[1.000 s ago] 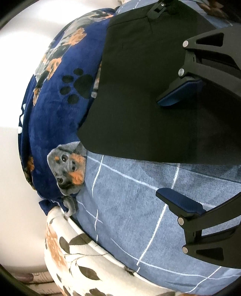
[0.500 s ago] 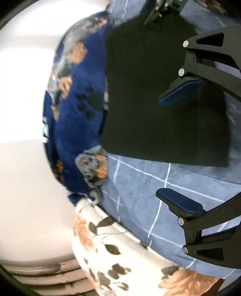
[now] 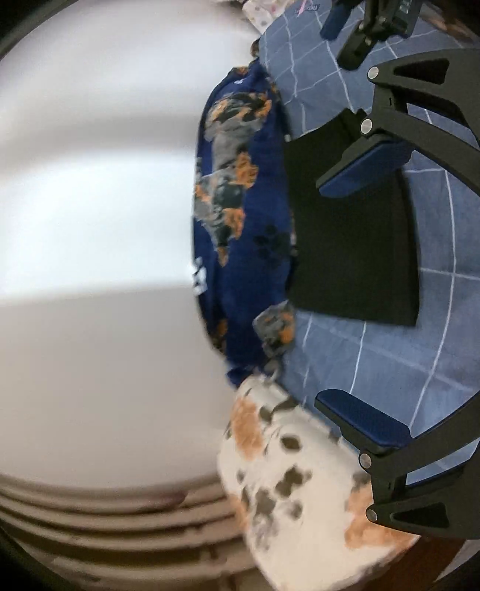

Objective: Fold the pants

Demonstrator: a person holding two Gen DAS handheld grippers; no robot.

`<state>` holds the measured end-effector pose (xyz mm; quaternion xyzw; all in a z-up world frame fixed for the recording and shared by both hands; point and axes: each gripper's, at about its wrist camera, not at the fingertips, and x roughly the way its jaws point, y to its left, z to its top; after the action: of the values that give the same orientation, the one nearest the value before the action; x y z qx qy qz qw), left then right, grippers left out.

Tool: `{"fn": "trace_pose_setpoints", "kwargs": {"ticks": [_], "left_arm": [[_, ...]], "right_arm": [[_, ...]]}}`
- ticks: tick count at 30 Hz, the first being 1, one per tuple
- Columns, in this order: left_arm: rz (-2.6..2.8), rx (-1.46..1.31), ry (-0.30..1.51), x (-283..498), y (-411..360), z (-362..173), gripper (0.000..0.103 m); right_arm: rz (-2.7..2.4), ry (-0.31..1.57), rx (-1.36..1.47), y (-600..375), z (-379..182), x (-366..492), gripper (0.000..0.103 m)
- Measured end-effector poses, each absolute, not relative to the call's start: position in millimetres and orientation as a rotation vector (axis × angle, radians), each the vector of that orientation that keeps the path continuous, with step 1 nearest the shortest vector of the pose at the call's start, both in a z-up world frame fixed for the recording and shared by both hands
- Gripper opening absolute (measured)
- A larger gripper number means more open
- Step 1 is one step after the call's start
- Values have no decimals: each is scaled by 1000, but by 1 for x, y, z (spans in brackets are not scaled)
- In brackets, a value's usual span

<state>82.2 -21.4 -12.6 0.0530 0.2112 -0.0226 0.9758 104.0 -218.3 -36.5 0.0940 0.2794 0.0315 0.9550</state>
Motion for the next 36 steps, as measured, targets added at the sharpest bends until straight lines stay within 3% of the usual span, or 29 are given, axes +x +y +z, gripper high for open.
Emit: {"fn": "trace_pose_setpoints", "kwargs": {"ticks": [11, 16, 36], "left_arm": [[-44, 43, 282, 1, -23, 55, 103], [-127, 75, 348, -18, -30, 66, 103], [-121, 12, 373, -31, -22, 57, 103]], "right_arm": [[66, 452, 219, -231, 18, 37, 95], [76, 420, 215, -229, 30, 19, 96], [98, 411, 184, -212, 38, -9, 100]]}}
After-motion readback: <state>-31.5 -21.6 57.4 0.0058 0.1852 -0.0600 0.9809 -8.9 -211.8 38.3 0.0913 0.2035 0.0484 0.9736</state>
